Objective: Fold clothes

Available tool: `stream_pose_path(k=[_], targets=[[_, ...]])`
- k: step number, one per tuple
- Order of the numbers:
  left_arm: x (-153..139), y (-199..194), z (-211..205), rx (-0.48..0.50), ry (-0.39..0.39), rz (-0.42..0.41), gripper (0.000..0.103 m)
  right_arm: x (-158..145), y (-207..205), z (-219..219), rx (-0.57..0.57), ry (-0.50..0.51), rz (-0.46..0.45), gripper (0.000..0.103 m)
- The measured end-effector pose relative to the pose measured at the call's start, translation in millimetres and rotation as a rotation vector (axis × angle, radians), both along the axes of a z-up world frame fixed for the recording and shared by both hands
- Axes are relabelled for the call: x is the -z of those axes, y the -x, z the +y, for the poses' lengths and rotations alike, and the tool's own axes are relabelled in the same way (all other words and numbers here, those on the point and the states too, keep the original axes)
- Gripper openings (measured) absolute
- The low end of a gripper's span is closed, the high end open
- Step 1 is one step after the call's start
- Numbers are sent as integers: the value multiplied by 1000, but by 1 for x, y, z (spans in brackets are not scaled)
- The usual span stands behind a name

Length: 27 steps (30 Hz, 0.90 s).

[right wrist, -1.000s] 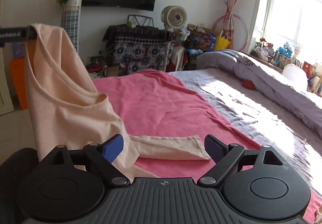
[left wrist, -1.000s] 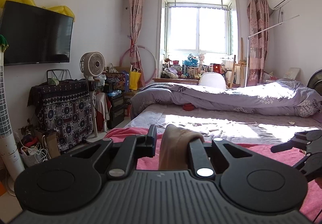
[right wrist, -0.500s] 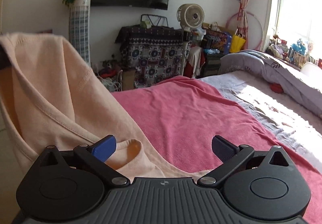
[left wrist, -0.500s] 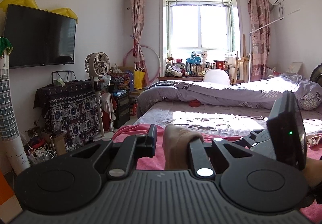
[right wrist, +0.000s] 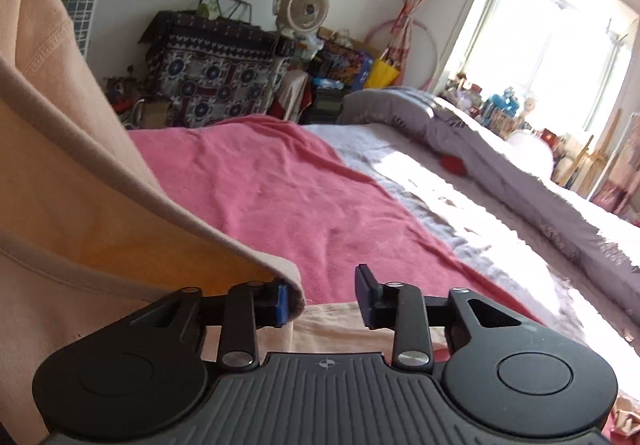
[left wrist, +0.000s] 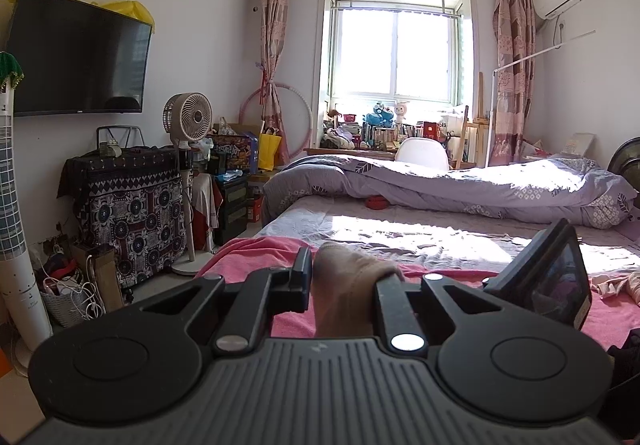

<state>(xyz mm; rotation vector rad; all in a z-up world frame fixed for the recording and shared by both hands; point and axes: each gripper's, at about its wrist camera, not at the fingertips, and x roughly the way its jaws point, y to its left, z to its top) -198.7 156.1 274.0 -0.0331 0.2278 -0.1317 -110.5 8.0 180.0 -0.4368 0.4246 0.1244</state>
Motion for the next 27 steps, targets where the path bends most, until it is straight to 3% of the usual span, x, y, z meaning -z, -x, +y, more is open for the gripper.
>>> stream_pose_path(k=[6,12,15,20,24,27], targets=[[0,-17,-10,-54,18,15,26,-45,25,-48,143,18,-279,21],[-23,-38,-56,-43,9,-59,28,-95,34,-93,220,163,-537,21],[-51,-41,-86,-52,-6,-162,28,-124,41,-116,264,233,-657,20],[-119,-40,-117,-48,59,-318,30,-180,62,-156,348,374,-862,20],[-169,-21,-137,-68,89,-467,31,-221,88,-175,402,511,-1039,20],[-206,2,-147,-94,116,-579,32,-251,112,-186,446,557,-1141,20]])
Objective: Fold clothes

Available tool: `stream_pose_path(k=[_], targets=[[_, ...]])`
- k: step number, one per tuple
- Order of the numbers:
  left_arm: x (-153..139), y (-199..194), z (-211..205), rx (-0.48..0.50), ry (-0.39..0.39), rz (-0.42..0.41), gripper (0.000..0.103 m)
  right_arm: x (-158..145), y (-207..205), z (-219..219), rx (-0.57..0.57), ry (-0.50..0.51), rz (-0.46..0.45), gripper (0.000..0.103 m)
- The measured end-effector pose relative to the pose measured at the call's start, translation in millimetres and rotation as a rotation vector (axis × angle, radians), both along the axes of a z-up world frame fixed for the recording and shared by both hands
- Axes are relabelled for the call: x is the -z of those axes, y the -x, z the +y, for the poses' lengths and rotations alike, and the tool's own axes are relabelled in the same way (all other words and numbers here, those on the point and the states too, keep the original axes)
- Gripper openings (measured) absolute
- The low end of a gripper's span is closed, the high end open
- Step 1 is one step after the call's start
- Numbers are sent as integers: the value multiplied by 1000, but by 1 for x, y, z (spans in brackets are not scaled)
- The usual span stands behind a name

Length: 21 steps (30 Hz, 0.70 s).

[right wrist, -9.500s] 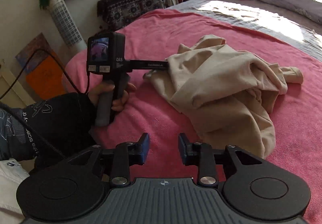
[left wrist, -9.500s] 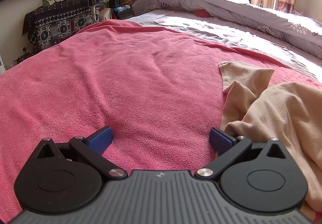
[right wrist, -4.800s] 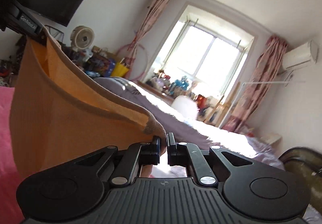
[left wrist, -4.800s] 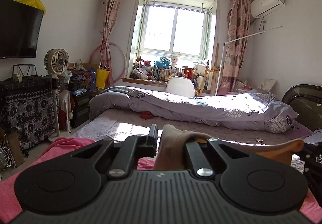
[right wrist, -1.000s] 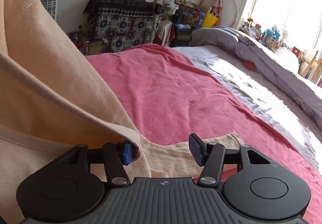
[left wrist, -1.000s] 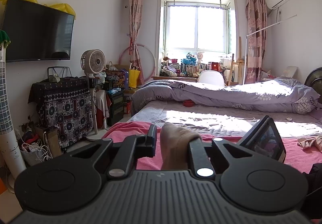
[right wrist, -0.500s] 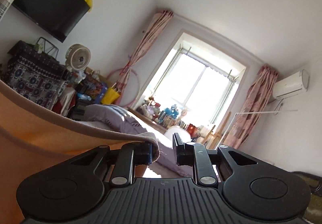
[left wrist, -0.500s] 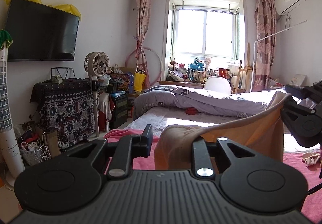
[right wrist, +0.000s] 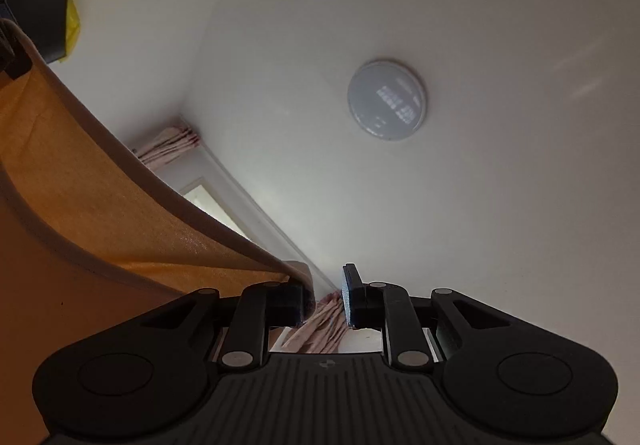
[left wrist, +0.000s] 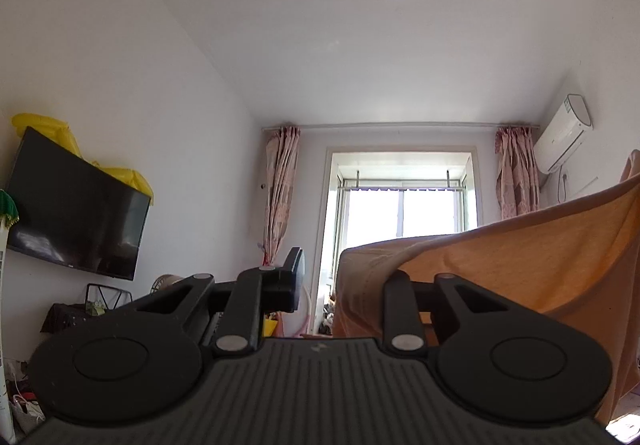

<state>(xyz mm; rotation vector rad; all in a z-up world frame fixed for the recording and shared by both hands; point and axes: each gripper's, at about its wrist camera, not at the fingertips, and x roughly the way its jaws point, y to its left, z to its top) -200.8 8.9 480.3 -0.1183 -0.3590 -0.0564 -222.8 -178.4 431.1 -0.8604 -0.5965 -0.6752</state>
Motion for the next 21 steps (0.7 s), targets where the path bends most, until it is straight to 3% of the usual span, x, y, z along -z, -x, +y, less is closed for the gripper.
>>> stream_pose_path(k=[4,8,13,18,20,21], targets=[[-36,33,-3,-13,33,-103,37,-26,37,-12,25,12,-111,20],[-49,69,-3,-46,20,-198,40,-37,73,-22,22,-3,-200,20],[-50,91,-9,-89,-23,-229,40,-30,91,-38,5,-54,-167,20],[-32,112,-10,-124,-41,-264,40,-7,102,-48,2,-45,-181,20],[-25,114,-17,-168,-59,-304,48,-1,97,-57,-8,-60,-186,21],[-27,103,-25,-199,-91,-266,50,-2,83,-64,26,-84,-121,21]])
